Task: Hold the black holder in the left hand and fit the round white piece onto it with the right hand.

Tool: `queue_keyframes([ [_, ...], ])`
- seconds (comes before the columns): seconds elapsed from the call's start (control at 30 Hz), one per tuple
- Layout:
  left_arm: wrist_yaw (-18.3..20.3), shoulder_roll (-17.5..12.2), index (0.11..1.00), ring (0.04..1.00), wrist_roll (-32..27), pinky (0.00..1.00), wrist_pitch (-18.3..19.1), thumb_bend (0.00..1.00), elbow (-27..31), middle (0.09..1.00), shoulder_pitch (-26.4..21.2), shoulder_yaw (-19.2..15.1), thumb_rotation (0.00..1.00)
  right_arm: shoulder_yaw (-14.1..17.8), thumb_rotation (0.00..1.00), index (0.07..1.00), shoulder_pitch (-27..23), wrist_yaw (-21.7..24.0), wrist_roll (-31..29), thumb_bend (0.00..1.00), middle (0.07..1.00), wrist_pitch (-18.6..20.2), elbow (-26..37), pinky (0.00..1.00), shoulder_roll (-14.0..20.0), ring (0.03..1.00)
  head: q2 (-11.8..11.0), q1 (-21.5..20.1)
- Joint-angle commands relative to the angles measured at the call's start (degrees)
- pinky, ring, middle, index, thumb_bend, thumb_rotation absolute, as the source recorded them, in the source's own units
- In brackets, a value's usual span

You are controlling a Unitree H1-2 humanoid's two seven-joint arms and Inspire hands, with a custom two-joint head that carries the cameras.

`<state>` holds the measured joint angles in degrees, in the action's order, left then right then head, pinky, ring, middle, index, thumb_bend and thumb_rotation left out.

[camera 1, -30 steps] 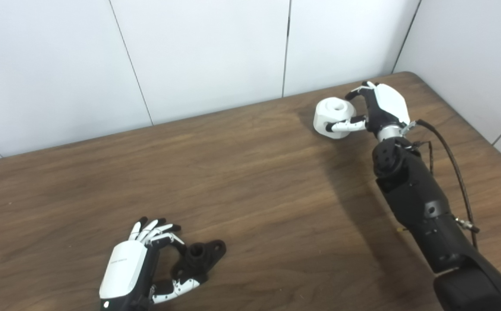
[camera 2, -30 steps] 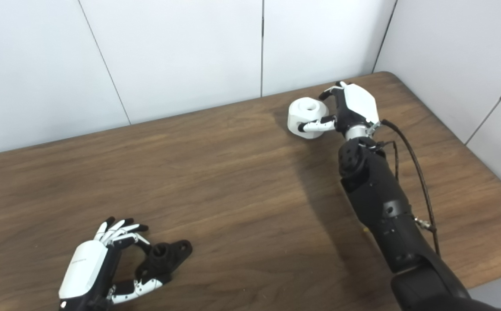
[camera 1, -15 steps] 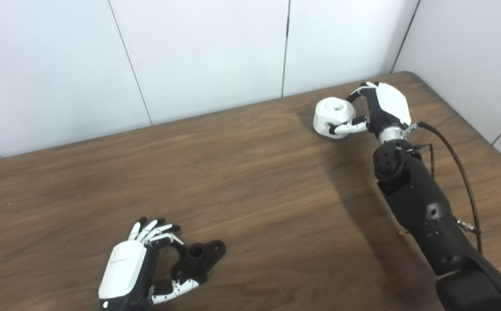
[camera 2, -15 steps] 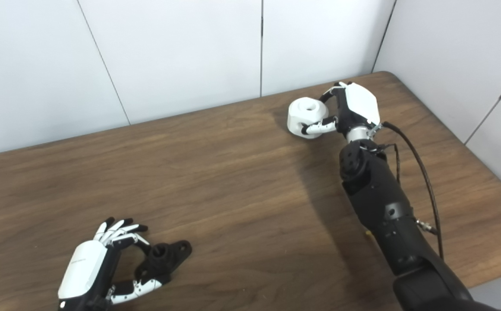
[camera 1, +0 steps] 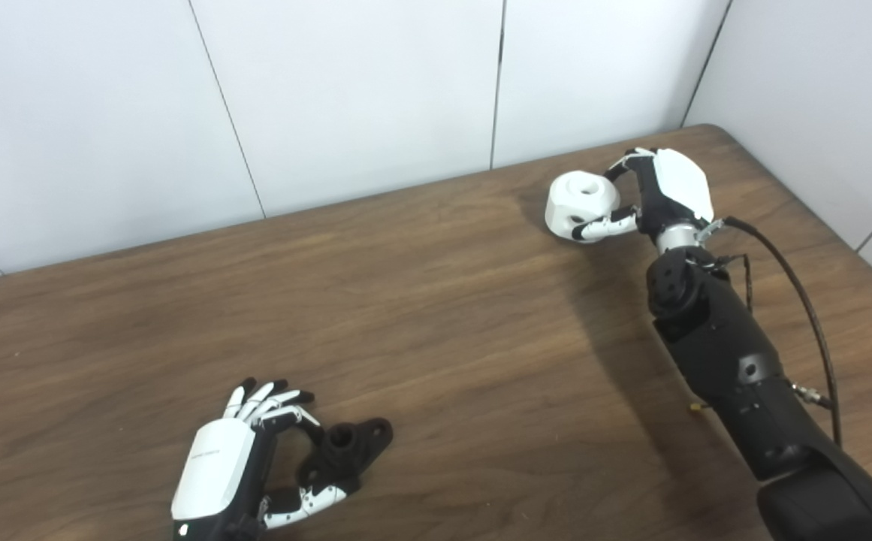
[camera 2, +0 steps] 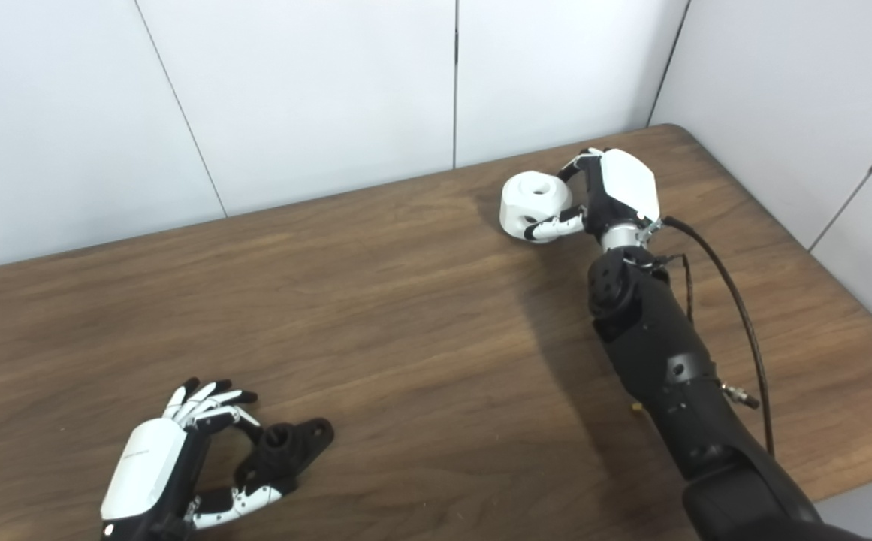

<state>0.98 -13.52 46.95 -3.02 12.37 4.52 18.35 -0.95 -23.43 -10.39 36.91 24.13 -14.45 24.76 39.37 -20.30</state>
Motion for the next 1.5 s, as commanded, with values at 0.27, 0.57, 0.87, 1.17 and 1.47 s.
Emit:
queue_keyframes([
  [0.27, 0.3, -1.1, 0.484, 0.894, 0.8, 1.00, -0.4, 0.52, 0.8, 0.776, 0.4, -0.3, 0.05, 0.5, 0.13, 0.485, -1.0, -4.0, -2.0, 0.53, 0.827, -6.5, 1.0, 1.00, 0.6, 0.923, 0.1, 0.1],
  [0.57, 0.4, -1.0, 0.484, 0.895, 0.8, 1.00, -0.4, 0.52, 0.6, 0.778, 0.3, -0.2, 0.05, 0.0, 0.13, 0.484, -0.4, -4.3, -1.6, 0.52, 0.801, -7.8, 1.3, 1.00, 1.2, 0.897, -0.1, 0.6],
  [0.87, -0.3, -0.4, 0.483, 0.885, 1.7, 1.00, -0.5, 0.52, 0.5, 0.771, 0.5, 0.4, 0.05, 0.8, 0.13, 0.484, 2.3, 2.4, -4.5, 0.52, 0.807, -5.2, 11.0, 1.00, 1.6, 0.897, 0.3, 3.8],
  [1.17, -0.2, 0.1, 0.483, 0.896, 2.1, 1.00, 0.0, 0.52, 0.3, 0.779, 0.4, 0.8, 0.05, -2.4, 0.13, 0.484, 3.5, 14.6, -1.7, 0.52, 0.811, 1.9, 26.6, 1.00, 2.7, 0.900, 0.7, 6.9],
  [1.47, -0.7, 1.1, 0.484, 0.898, 3.7, 1.00, 0.4, 0.52, -0.1, 0.781, 0.4, 1.7, 0.05, -5.0, 0.14, 0.482, 3.8, 25.4, 0.7, 0.52, 0.798, 2.6, 37.5, 1.00, 1.0, 0.872, 1.4, 12.7],
])
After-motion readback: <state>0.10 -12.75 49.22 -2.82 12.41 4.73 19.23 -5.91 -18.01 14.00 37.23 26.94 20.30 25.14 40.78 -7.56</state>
